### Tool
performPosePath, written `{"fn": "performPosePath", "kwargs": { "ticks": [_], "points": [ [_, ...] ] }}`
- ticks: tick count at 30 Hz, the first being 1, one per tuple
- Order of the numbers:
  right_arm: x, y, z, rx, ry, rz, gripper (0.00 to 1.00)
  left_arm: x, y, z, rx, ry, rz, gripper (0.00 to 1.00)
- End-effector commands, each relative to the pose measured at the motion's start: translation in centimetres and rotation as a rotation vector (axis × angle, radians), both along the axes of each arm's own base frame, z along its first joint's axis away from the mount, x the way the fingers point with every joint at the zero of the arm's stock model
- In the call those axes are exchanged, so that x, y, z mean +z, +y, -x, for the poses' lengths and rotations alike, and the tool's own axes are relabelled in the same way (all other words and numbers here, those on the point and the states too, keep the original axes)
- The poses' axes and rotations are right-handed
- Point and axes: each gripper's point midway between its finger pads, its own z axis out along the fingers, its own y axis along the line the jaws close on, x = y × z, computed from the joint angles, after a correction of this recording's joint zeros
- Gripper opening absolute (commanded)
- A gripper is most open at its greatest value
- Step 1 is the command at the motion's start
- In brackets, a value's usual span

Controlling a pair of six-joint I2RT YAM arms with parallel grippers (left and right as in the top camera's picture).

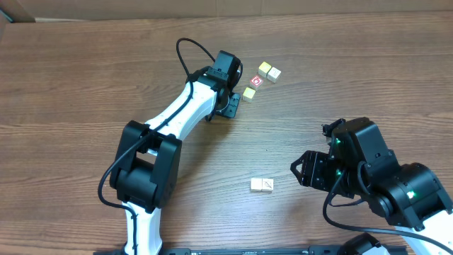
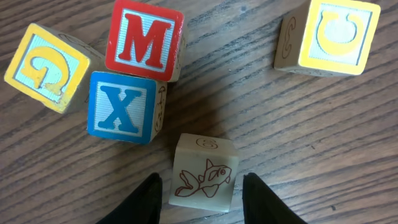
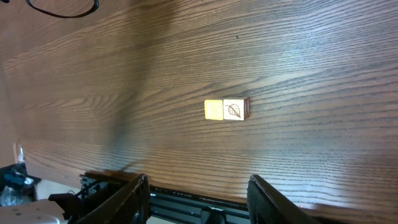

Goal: Flip 3 blocks

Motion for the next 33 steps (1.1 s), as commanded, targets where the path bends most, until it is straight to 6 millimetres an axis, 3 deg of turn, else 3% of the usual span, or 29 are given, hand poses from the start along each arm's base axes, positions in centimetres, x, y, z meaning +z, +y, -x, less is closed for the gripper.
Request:
{"fn": "performPosePath", "kwargs": {
  "ticks": [1,14,18,25,30,33],
  "points": [
    [1.3,0.3,-0.2,0.008,-0.035,-0.030,0.52,-0.7,0.2,-0.2,-0.009,0.007,-0.017,0.36],
    [1.4,0.4,-0.1,0.014,-0.030,-0.039,0.52,-1.5,0.0,0.0,-0.014,0.025,-0.008,0.32],
    [1.4,0.5,-0.1,0.015,-0.029,-0.041,0.52,-2.7,0.2,0.4,-0.013,0.053,-0.018,0.29],
    [1.4,0.5,-0.1,0.016,-0.030,-0.041,0.52,-2.7,0.1,0.3,-0.010,0.054,-0.018,0.21],
    [1.4,0.5,-0.1,0.015,-0.030,-0.041,0.52,-2.5,0.0,0.1,-0.010,0.046,-0.015,0.29],
    [1.4,0.5,-0.1,0.015,-0.030,-0.041,0.52,-2.2,-0.1,-0.1,-0.010,0.039,-0.011,0.26]
  ]
}}
